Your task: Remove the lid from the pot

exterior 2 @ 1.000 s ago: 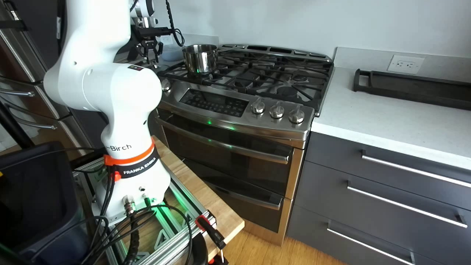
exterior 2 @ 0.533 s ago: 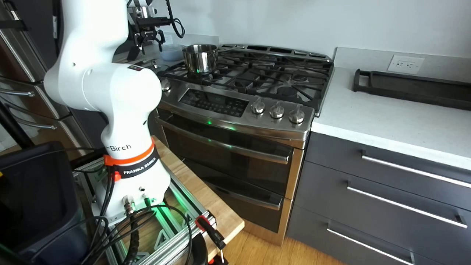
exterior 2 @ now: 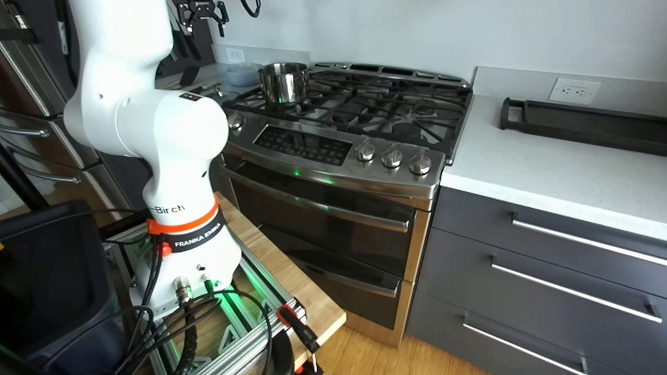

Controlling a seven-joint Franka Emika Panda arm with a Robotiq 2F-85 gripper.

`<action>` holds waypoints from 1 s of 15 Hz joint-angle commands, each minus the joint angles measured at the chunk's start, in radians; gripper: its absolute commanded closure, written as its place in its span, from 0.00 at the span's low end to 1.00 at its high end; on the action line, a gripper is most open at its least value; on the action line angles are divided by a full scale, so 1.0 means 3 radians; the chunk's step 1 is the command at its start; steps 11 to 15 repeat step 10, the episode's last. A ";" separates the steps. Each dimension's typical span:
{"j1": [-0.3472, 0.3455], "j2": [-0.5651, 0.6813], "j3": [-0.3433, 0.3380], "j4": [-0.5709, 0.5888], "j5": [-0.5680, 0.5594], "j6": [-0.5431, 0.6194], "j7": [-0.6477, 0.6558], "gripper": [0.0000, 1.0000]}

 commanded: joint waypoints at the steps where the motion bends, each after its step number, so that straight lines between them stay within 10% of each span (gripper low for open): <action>1: -0.0049 -0.0102 0.0026 0.0204 0.0102 -0.0345 -0.0011 0.00; 15: -0.0028 -0.0105 0.0024 0.0408 0.0036 -0.0466 0.0004 0.00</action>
